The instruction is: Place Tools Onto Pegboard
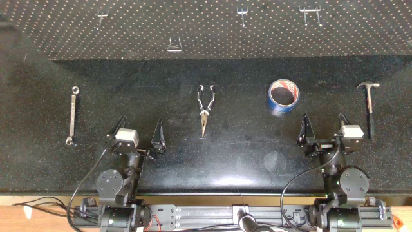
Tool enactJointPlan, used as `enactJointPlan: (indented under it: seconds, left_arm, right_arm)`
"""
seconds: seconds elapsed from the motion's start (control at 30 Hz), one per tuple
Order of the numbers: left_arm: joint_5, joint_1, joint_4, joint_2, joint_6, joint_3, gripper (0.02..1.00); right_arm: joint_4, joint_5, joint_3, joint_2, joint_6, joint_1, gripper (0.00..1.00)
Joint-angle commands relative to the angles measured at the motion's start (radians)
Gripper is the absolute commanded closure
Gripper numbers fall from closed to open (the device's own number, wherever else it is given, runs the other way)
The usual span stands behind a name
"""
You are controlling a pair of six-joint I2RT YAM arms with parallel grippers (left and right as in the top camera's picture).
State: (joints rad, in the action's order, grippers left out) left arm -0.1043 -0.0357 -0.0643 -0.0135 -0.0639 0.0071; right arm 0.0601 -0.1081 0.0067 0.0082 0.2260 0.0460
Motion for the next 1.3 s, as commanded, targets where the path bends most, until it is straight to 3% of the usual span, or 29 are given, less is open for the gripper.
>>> enactJointPlan:
  seconds: [0.03, 0.83, 1.0, 1.1, 1.2, 1.23, 1.3]
  left_arm:
    - [0.018, -0.004, -0.008, 0.007, 0.017, -0.002, 0.025]
    - [-0.004, -0.005, -0.007, 0.006, 0.017, -0.002, 0.025]
    - [-0.003, 0.040, -0.010, -0.203, 0.021, 0.143, 0.025]
    - [0.056, 0.109, -0.116, -0.395, 0.021, 0.332, 0.025]
    - [0.217, 0.201, -0.371, -0.550, 0.021, 0.534, 0.025]
    - [0.325, 0.246, -0.480, -0.613, 0.024, 0.604, 0.025]
    - [0.440, 0.296, -0.590, -0.691, 0.163, 0.669, 0.023]
  right_arm:
    - [0.004, -0.012, -0.002, -0.007, -0.010, 0.005, 0.025]
    - [0.004, -0.012, -0.002, -0.007, -0.010, 0.005, 0.025]
    - [0.004, -0.012, -0.002, -0.007, -0.010, 0.005, 0.025]
    - [0.004, -0.012, -0.002, -0.007, -0.010, 0.005, 0.025]
    - [0.004, -0.012, -0.002, -0.007, -0.010, 0.005, 0.027]
    - [0.004, -0.012, -0.002, -0.007, -0.010, 0.005, 0.025]
    - [0.004, -0.013, -0.002, -0.007, -0.010, 0.005, 0.025]
